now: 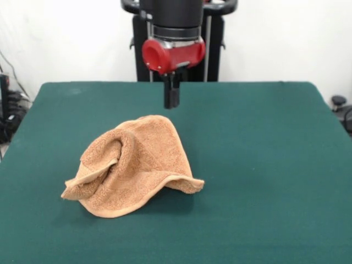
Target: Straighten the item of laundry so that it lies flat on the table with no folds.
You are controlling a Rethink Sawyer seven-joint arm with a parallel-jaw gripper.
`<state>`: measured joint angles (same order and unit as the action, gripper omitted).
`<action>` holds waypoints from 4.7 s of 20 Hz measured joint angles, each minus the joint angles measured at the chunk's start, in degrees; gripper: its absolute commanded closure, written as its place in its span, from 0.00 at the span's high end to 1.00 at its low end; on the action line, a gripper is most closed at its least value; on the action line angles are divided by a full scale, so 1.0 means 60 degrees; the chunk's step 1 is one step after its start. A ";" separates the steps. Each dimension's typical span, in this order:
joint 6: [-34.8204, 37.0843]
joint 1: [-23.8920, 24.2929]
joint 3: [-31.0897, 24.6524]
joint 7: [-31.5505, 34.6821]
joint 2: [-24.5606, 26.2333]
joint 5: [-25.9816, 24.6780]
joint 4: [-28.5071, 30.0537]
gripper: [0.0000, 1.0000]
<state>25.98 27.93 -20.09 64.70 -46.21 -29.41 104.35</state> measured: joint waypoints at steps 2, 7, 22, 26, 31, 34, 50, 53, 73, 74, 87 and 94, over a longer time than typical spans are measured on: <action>-0.0074 -0.0083 0.0079 0.0000 0.0102 0.0131 -0.0001 0.00; -0.0229 -0.0422 0.0578 0.0000 0.0708 0.0303 -0.0188 0.00; -0.1533 -0.1292 0.1838 0.0000 0.3213 0.0693 -0.1318 0.00; -0.1859 -0.1506 0.2120 0.0002 0.3513 0.0972 -0.1500 0.00; -0.1854 -0.1790 0.2433 0.0002 0.3579 0.1374 -0.1594 0.00; -0.1856 -0.1908 0.2564 0.0002 0.3606 0.1530 -0.1628 0.00; -0.2360 -0.2684 0.3481 0.0181 0.3803 0.2824 -0.1603 0.00; -0.2726 -0.3032 0.3872 0.0533 0.3884 0.3301 -0.1516 0.00; -0.4675 -0.3742 0.4647 0.2181 0.4068 0.4585 -0.0772 0.00; -0.4699 -0.3754 0.4658 0.2181 0.4070 0.4636 -0.0756 0.00; -0.5232 -0.4031 0.4858 0.2181 0.4151 0.5454 -0.0486 0.00; -0.5555 -0.4305 0.5035 0.2181 0.4238 0.6051 -0.0342 0.00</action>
<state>-7.35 2.10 10.12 77.78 -20.78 6.90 102.30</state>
